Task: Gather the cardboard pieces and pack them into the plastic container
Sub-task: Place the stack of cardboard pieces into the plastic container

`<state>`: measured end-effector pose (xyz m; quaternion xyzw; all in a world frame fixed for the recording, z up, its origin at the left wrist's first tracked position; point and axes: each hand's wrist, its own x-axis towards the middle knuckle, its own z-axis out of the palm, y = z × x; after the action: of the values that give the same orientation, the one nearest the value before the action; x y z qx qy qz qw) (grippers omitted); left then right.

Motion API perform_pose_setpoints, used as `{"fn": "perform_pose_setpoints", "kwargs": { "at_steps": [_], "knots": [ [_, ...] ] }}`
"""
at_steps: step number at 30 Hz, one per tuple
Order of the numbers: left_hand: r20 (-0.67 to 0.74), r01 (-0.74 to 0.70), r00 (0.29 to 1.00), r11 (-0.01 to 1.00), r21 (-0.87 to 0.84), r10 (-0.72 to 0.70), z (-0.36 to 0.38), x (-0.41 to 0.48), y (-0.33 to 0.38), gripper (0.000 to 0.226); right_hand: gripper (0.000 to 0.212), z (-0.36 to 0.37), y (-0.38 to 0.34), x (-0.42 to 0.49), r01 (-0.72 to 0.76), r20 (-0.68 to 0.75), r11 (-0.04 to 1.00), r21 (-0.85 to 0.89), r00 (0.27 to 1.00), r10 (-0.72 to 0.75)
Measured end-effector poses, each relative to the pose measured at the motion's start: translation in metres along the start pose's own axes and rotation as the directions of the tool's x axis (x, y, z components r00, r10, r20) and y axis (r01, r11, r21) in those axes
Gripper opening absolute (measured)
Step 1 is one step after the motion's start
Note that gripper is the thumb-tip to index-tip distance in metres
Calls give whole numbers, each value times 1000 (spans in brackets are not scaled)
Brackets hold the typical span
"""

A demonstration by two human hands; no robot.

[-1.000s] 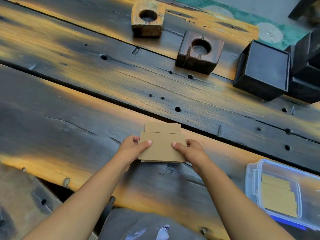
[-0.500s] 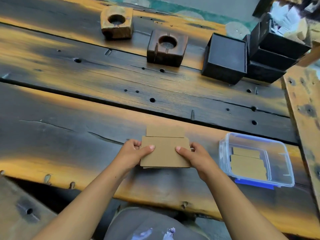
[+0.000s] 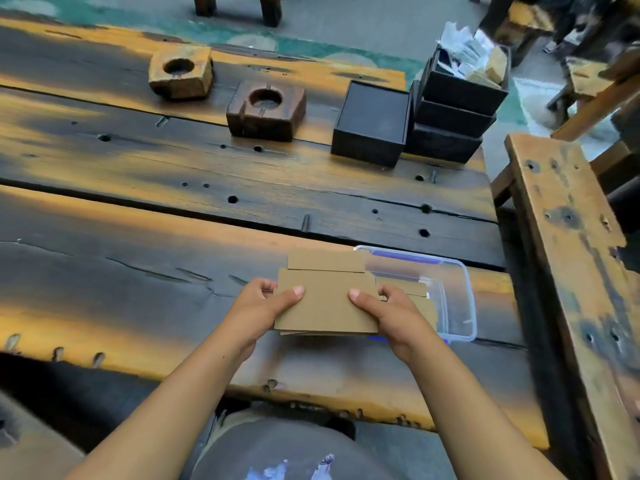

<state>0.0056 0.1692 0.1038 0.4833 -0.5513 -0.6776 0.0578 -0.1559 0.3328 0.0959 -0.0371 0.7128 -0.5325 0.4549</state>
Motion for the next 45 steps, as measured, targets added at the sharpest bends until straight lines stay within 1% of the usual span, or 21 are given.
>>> {"fn": "perform_pose_setpoints", "kwargs": {
  "at_steps": [2, 3, 4, 7, 9, 11, 13, 15, 17, 20, 22, 27, 31, 32, 34, 36, 38, 42, 45],
  "knots": [
    [20, -17, 1000, 1000, 20, 17, 15, -6, 3, 83, 66, -17, 1, -4, 14, -3, 1000, 27, 1000, -14],
    [31, -20, 999, 999, 29, 19, 23, -8, 5, 84, 71, -25, 0, -7, 16, -1, 999, 48, 1000, -15],
    [35, -23, 999, 999, 33, 22, 29, -9, 7, 81, 74, -31, 0, -7, 15, 0, 998, 62, 1000, -15],
    [49, -34, 998, 999, 37, 33, 43, -8, 14, 61, 75, -45, -2, -8, 21, -6, 995, 96, 1000, -21],
    [55, -37, 998, 998, 46, 35, 50, -2, 19, 58, 69, -51, -5, -7, 25, -21, 994, 103, 1000, -23],
    [68, -38, 997, 997, 60, 34, 52, 5, 22, 62, 56, -53, -8, -5, 24, -36, 993, 116, 999, -20],
    [94, -35, 995, 997, 65, 29, 53, 14, 27, 58, 43, -53, -12, -2, 25, -74, 993, 119, 997, -16],
    [121, -27, 992, 998, 54, 20, 53, 24, 32, 59, 39, -51, -18, 1, 29, -104, 994, 106, 994, -18],
    [142, -34, 989, 999, 38, 29, 51, 32, 37, 52, 39, -47, -24, 3, 26, -121, 996, 91, 993, -15],
    [164, -40, 986, 999, 24, 36, 49, 41, 39, 40, 30, -43, -34, 3, 42, -148, 995, 86, 989, -29],
    [182, -45, 982, 999, 8, 43, 46, 50, 39, 36, 26, -37, -38, 4, 69, -173, 995, 76, 983, -56],
    [195, -78, 978, 997, -2, 77, 43, 61, 43, 36, 26, -29, -43, 8, 77, -212, 996, 50, 975, -65],
    [188, -66, 980, 998, 18, 62, 39, 64, 43, 57, 35, -26, -44, 14, 64, -201, 997, 42, 978, -54],
    [189, -60, 981, 998, 24, 55, 39, 66, 43, 60, 35, -26, -44, 16, 61, -197, 997, 38, 979, -52],
    [192, -58, 980, 998, 19, 53, 41, 69, 43, 57, 33, -28, -44, 19, 64, -192, 997, 37, 980, -55],
    [172, -53, 984, 999, 10, 51, 48, 70, 42, 48, 30, -35, -44, 23, 62, -180, 998, 33, 982, -55],
    [152, -47, 987, 999, 20, 43, 58, 70, 42, 44, 28, -45, -44, 26, 56, -171, 998, 26, 984, -51],
    [129, -29, 991, 999, 42, 24, 87, 66, 37, 42, 24, -73, -41, 33, 52, -145, 998, 28, 988, -47],
    [98, -12, 995, 999, 52, 7, 110, 63, 35, 45, 23, -95, -35, 37, 41, -134, 999, 31, 990, -37]
  ]
}}
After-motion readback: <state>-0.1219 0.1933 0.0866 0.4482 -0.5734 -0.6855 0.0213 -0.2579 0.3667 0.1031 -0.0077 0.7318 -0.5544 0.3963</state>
